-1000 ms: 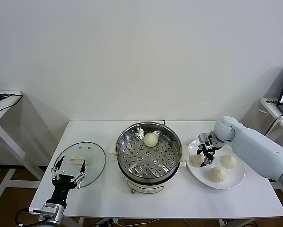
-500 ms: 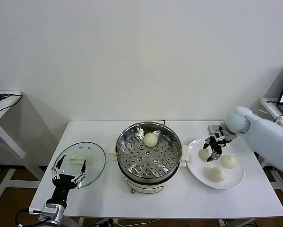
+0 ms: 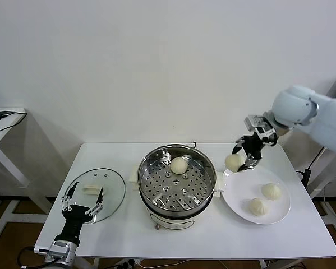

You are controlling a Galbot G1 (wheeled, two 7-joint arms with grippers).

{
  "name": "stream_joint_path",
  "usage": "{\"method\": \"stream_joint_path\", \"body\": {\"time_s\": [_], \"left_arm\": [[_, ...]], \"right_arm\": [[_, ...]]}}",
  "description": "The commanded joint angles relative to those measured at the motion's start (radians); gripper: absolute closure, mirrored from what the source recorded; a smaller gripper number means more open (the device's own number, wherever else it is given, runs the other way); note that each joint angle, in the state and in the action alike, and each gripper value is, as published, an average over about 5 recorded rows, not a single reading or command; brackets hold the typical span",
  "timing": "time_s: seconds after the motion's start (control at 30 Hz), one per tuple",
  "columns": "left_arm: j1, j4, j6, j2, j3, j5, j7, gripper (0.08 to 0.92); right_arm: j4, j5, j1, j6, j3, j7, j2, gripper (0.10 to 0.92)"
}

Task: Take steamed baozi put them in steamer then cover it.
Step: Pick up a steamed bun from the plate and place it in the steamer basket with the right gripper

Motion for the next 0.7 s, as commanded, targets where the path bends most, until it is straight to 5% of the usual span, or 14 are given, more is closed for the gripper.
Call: {"method": "stream_joint_path", "body": {"time_s": [0.03,0.7], "left_arm": [[-0.003,-0.005,0.001,0.005,-0.002,-0.003,0.000,0.177],[-0.015,0.021,0.003,0.005,-0.039,-0.008,0.003,0.177]], "right_arm": [[0.139,0.203,0.237,-0.096,-0.195,0.043,0.119,0.367],[-0.261,0.138,-0.184,-0.142,0.018,0.095,0.629,0.355]]}}
